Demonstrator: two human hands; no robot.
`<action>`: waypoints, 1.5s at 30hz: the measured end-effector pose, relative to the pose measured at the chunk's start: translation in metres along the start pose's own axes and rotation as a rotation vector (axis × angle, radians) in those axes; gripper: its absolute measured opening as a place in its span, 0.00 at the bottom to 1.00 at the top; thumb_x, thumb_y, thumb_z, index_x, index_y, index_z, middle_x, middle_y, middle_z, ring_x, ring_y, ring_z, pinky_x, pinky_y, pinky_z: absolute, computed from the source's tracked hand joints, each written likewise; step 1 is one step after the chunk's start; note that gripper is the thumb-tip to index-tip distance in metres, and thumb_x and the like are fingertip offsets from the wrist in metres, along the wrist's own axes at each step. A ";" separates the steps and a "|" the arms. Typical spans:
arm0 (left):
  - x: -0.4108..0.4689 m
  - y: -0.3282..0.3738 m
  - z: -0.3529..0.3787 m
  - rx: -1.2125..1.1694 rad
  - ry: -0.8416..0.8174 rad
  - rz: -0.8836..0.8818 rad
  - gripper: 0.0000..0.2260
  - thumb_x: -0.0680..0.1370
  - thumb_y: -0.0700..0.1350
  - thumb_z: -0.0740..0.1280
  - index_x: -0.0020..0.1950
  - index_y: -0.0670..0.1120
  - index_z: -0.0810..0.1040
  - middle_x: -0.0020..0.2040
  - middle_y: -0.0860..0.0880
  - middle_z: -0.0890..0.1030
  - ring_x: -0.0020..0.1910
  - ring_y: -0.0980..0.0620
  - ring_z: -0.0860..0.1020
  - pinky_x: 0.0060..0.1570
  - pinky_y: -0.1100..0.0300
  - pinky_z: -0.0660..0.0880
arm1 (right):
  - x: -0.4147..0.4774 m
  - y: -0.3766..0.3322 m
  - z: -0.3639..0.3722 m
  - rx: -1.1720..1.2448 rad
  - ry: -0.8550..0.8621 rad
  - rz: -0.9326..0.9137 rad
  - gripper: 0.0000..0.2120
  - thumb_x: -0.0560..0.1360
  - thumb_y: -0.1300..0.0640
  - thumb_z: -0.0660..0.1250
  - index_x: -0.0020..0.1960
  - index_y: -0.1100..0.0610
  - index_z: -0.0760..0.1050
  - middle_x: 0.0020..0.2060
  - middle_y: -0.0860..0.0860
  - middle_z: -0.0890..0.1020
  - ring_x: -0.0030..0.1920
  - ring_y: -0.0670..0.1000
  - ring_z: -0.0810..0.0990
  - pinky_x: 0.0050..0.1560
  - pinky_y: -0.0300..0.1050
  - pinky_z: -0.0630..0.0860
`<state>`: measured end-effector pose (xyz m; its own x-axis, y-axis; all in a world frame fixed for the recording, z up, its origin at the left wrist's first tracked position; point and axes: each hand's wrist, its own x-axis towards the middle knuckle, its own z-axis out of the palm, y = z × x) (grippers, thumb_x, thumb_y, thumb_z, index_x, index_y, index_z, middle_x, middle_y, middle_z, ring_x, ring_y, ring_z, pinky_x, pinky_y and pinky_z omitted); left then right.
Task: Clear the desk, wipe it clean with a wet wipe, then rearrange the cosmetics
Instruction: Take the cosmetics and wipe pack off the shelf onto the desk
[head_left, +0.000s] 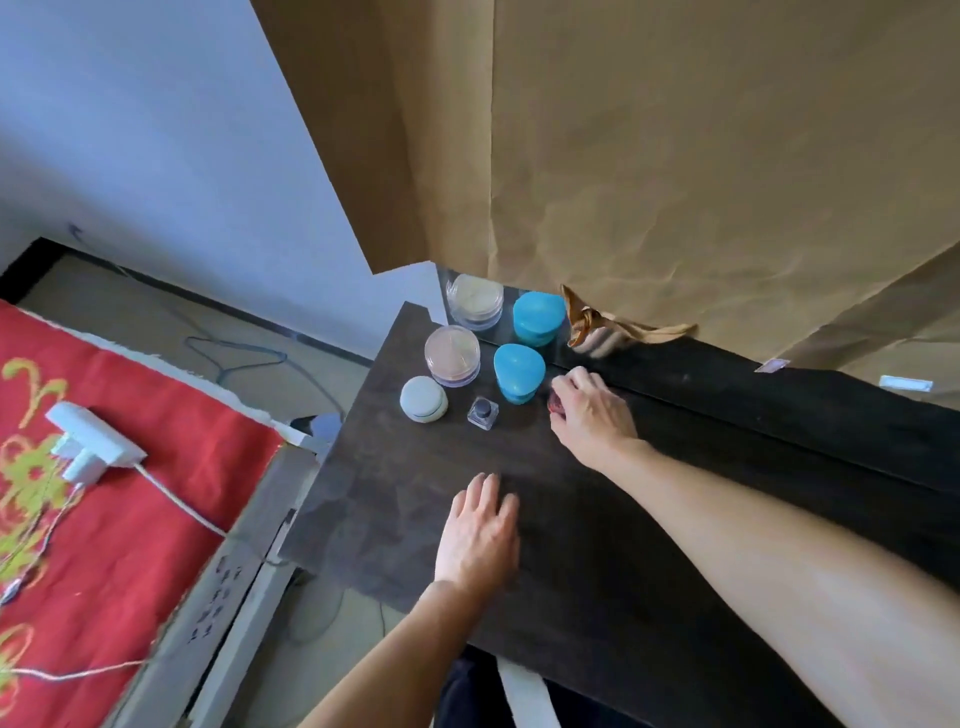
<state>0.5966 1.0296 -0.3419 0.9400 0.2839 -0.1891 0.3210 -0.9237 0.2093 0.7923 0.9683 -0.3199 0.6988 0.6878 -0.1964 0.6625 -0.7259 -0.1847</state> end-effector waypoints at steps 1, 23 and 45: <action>0.002 -0.005 0.004 0.005 -0.017 0.037 0.15 0.64 0.47 0.72 0.50 0.45 0.81 0.56 0.42 0.80 0.56 0.40 0.78 0.53 0.51 0.77 | 0.001 -0.001 0.003 -0.008 0.011 0.025 0.16 0.76 0.54 0.66 0.62 0.54 0.68 0.59 0.54 0.72 0.59 0.53 0.72 0.50 0.46 0.75; 0.002 0.015 -0.019 0.201 -0.217 0.189 0.18 0.77 0.49 0.59 0.66 0.46 0.68 0.69 0.42 0.67 0.70 0.41 0.64 0.65 0.50 0.63 | -0.176 0.065 0.013 0.237 0.195 0.393 0.20 0.73 0.51 0.69 0.64 0.53 0.72 0.57 0.49 0.75 0.58 0.53 0.74 0.43 0.52 0.78; -0.092 0.451 -0.049 -0.048 0.137 0.916 0.12 0.72 0.48 0.56 0.44 0.48 0.78 0.39 0.50 0.77 0.37 0.49 0.79 0.33 0.57 0.76 | -0.542 0.318 -0.089 0.140 0.574 0.714 0.15 0.72 0.53 0.70 0.58 0.55 0.77 0.49 0.51 0.79 0.47 0.55 0.81 0.40 0.50 0.78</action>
<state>0.6604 0.5990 -0.1828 0.8337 -0.5207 0.1841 -0.5522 -0.7919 0.2608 0.6484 0.3653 -0.1860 0.9800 -0.0541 0.1914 0.0114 -0.9455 -0.3255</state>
